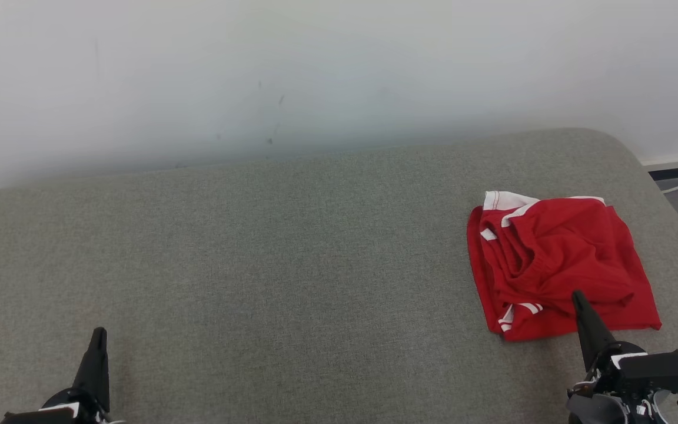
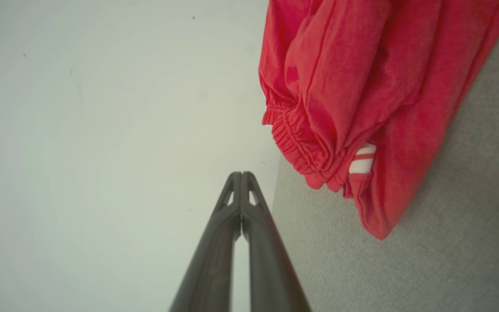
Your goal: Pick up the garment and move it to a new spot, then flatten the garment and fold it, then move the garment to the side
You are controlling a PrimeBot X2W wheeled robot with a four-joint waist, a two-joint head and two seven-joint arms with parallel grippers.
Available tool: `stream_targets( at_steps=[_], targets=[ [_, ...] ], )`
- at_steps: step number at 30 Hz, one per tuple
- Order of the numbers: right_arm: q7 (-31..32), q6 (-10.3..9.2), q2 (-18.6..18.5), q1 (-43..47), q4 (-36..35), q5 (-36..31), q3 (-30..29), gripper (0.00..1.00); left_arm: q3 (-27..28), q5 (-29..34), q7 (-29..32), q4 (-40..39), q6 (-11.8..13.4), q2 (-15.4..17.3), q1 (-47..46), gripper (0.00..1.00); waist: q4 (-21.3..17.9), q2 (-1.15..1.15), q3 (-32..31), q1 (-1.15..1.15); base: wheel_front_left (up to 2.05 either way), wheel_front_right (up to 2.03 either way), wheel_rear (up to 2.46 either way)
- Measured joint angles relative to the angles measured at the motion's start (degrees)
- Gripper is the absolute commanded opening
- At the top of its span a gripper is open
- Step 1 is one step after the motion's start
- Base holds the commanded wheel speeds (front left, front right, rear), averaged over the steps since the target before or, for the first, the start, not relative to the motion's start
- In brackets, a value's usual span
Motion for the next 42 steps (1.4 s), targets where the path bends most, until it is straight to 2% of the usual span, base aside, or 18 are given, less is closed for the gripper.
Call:
stream_targets(
  at_steps=[42],
  targets=[
    [0.0, 0.04, 0.0, 0.0, 0.1, 0.0, 0.0, 0.00, 0.0, 0.0, 0.0, 0.2, 0.0, 0.0, -0.2, 0.00, 0.0, 0.00, 0.0, 0.00, 0.00, 0.00, 0.00]
  ],
)
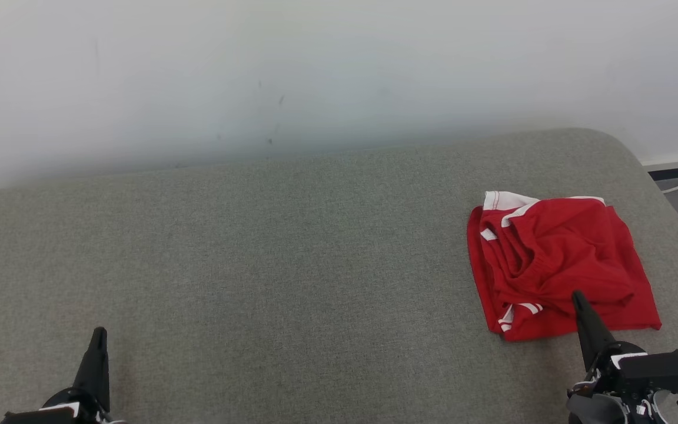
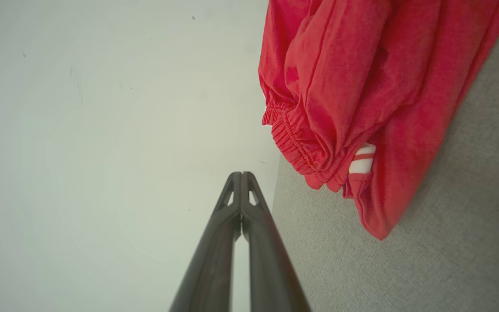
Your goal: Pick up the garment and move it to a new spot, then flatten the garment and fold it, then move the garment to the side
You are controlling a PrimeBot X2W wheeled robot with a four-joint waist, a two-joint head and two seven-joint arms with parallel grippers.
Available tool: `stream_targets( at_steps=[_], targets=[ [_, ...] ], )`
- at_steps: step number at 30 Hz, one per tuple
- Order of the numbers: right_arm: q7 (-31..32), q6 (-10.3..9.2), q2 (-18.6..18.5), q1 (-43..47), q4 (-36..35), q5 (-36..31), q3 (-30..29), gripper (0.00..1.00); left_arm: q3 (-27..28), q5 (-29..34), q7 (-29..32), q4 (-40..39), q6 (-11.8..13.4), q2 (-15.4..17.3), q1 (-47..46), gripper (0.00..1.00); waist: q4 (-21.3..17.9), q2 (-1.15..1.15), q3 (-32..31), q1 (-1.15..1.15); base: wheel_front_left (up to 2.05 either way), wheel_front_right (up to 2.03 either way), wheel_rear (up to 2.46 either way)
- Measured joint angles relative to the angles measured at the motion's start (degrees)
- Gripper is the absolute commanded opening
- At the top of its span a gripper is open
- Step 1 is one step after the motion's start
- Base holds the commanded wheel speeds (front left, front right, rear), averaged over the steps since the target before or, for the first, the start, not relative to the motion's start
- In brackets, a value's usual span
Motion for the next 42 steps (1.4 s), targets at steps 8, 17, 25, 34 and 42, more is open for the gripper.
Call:
stream_targets(
  at_steps=[8, 17, 25, 34, 42],
  targets=[
    [0.0, 0.02, 0.0, 0.0, 0.0, 0.0, 0.0, 0.00, 0.0, 0.0, 0.0, 0.0, 0.0, 0.0, 0.0, 0.00, 0.0, 0.00, 0.0, 0.00, 0.00, 0.00, 0.00],
    [0.0, 0.19, 0.0, 0.0, 0.0, 0.0, 0.0, 0.00, 0.0, 0.0, 0.0, 0.0, 0.0, 0.0, 0.0, 0.00, 0.0, 0.00, 0.0, 0.00, 0.00, 0.00, 0.00],
    [0.0, 0.19, 0.0, 0.0, 0.0, 0.0, 0.0, 0.00, 0.0, 0.0, 0.0, 0.0, 0.0, 0.0, 0.0, 0.00, 0.0, 0.00, 0.0, 0.00, 0.00, 0.00, 0.00],
    [0.0, 0.24, 0.0, 0.0, 0.0, 0.0, 0.0, 0.00, 0.0, 0.0, 0.0, 0.1, 0.0, 0.0, 0.0, 0.00, 0.0, 0.00, 0.0, 0.00, 0.00, 0.00, 0.00],
    [0.0, 0.25, 0.0, 0.0, 0.0, 0.0, 0.0, 0.00, 0.0, 0.0, 0.0, 0.1, 0.0, 0.0, 0.0, 0.00, 0.0, 0.00, 0.0, 0.00, 0.00, 0.00, 0.00]
  ],
)
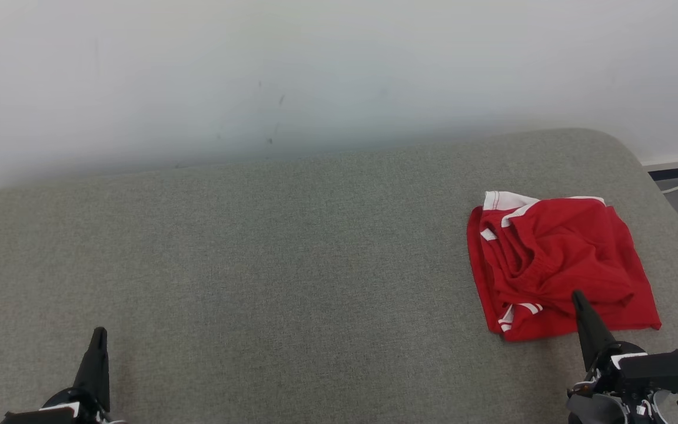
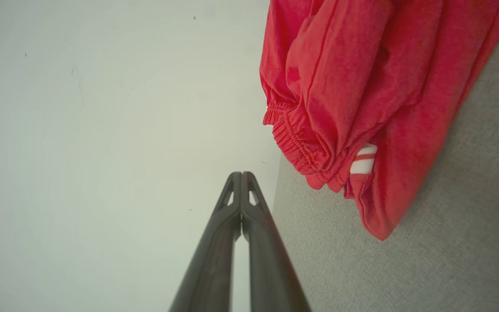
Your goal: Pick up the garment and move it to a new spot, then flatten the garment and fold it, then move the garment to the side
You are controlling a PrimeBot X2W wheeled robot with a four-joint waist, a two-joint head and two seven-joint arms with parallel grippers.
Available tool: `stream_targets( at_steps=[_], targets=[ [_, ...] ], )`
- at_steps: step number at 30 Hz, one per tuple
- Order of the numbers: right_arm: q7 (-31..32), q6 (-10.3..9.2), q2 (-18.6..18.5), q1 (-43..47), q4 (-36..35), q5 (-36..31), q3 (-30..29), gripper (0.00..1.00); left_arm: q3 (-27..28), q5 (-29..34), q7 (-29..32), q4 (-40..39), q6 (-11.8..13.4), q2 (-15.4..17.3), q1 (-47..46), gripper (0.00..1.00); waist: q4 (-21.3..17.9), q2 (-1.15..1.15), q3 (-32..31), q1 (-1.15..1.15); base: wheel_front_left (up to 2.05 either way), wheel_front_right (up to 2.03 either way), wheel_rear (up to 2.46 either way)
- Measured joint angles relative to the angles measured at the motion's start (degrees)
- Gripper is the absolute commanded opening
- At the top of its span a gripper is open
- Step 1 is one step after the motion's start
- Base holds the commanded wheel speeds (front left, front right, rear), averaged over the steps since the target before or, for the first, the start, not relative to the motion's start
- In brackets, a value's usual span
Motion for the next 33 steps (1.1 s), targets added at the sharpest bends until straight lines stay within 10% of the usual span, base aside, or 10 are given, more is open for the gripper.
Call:
stream_targets(
  at_steps=[33],
  targets=[
    [0.0, 0.00, 0.0, 0.0, 0.0, 0.0, 0.0, 0.00, 0.0, 0.0, 0.0, 0.0, 0.0, 0.0, 0.0, 0.00, 0.0, 0.00, 0.0, 0.00, 0.00, 0.00, 0.00]
  ],
)
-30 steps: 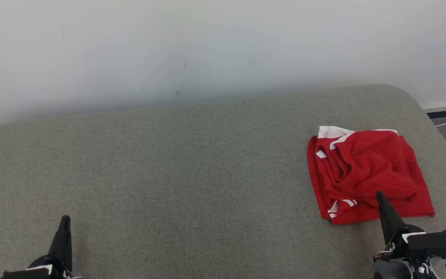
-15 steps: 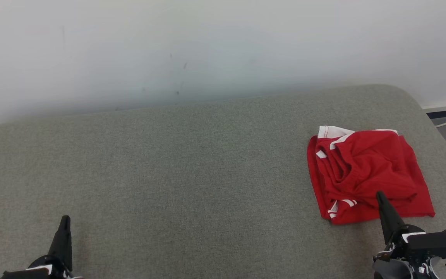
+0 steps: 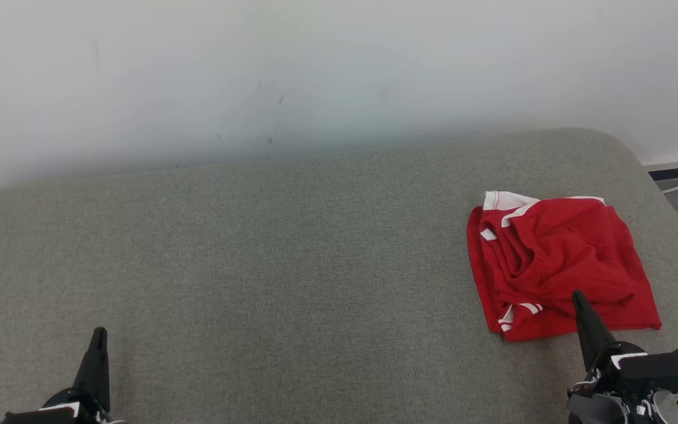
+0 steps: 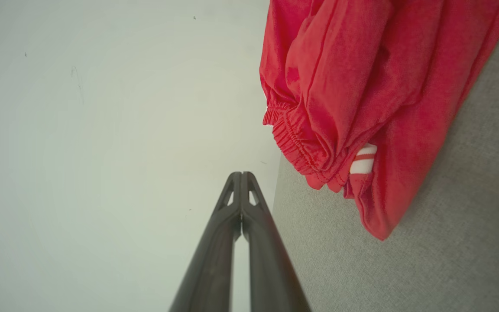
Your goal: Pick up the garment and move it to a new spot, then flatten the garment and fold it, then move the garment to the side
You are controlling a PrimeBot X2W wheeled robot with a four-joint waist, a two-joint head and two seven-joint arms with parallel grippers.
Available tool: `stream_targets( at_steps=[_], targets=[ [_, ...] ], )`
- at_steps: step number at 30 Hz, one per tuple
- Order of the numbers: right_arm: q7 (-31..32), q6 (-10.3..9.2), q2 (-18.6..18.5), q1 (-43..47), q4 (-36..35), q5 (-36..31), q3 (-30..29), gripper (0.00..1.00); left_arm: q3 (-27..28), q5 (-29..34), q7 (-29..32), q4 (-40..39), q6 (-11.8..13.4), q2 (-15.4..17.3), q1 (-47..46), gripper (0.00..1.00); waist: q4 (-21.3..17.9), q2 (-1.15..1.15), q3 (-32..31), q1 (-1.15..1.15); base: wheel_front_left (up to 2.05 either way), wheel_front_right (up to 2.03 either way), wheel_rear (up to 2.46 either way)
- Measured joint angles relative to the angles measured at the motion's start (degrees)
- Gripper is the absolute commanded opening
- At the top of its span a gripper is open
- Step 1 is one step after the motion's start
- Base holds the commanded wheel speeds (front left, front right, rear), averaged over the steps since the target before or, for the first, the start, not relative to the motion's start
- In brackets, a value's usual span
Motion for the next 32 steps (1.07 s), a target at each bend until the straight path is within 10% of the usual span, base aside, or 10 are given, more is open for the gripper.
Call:
stream_targets(
  at_steps=[32],
  targets=[
    [0.0, 0.00, 0.0, 0.0, 0.0, 0.0, 0.0, 0.00, 0.0, 0.0, 0.0, 0.0, 0.0, 0.0, 0.0, 0.00, 0.0, 0.00, 0.0, 0.00, 0.00, 0.00, 0.00]
  ],
)
